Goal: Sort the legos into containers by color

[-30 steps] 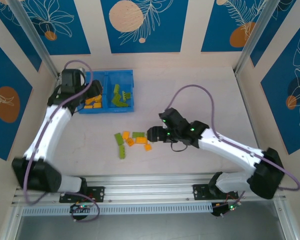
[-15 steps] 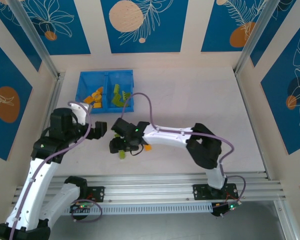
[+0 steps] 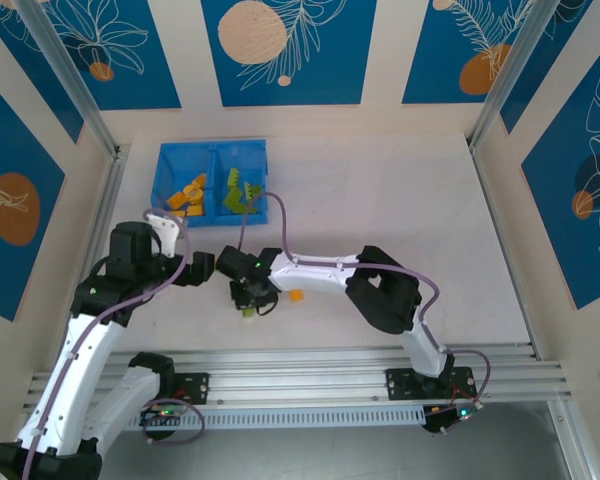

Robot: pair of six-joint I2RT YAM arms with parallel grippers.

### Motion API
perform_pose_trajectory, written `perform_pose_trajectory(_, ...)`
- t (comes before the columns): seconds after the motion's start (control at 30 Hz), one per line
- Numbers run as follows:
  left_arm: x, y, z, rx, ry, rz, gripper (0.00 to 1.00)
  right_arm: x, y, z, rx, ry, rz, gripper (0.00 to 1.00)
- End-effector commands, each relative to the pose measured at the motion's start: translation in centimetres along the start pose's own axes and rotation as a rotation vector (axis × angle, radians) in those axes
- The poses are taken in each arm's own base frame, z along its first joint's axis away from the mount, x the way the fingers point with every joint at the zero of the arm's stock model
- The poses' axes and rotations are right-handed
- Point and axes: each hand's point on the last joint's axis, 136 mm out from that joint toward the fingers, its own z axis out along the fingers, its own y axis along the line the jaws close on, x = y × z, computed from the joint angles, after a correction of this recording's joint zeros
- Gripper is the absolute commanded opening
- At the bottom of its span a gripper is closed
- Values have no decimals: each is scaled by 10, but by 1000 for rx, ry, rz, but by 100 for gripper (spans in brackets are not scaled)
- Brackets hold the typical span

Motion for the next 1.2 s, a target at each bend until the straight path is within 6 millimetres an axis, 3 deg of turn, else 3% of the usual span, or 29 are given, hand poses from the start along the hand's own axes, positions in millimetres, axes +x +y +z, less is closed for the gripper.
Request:
perform_pose_trajectory(0.0,-9,-10,-10,46,-80,26,100,-12,-3,-37,-35,-89,12,14)
perform_pose_trajectory(0.13,-19,-16,-26,69,-182,45,100,-36,9,-96,-170,-261,-65,14)
perform_pose_trajectory(0.23,-22,-19,-34,79,-229,58,100,-69,13,-130,-155,-407,-174,15)
perform_pose_trajectory(0.43,-21,-13,-38,41,-249,50,100,-174,3,-150,-86,-612,-224,15)
perform_pose_trajectory(0.63,-17,-6,-32,5,-213,42,100,-265,4,-127,21,-739,-285,15)
perform_pose_trajectory(0.77,-16,-6,-31,6,-210,42,100,-303,1,-94,148,-766,-358,15)
perform_pose_trajectory(0.87,-16,-6,-30,11,-205,41,100,-318,-3,-65,230,-751,-419,15)
perform_pose_trajectory(0.97,-15,-7,-28,14,-196,42,100,-323,-2,-54,231,-744,-434,17)
perform_pose_trajectory(1.07,-14,-6,-25,12,-184,38,100,-321,1,-55,203,-737,-428,26)
perform_pose_trajectory(1.17,-13,-3,-21,0,-169,30,100,-319,8,-73,162,-746,-419,33)
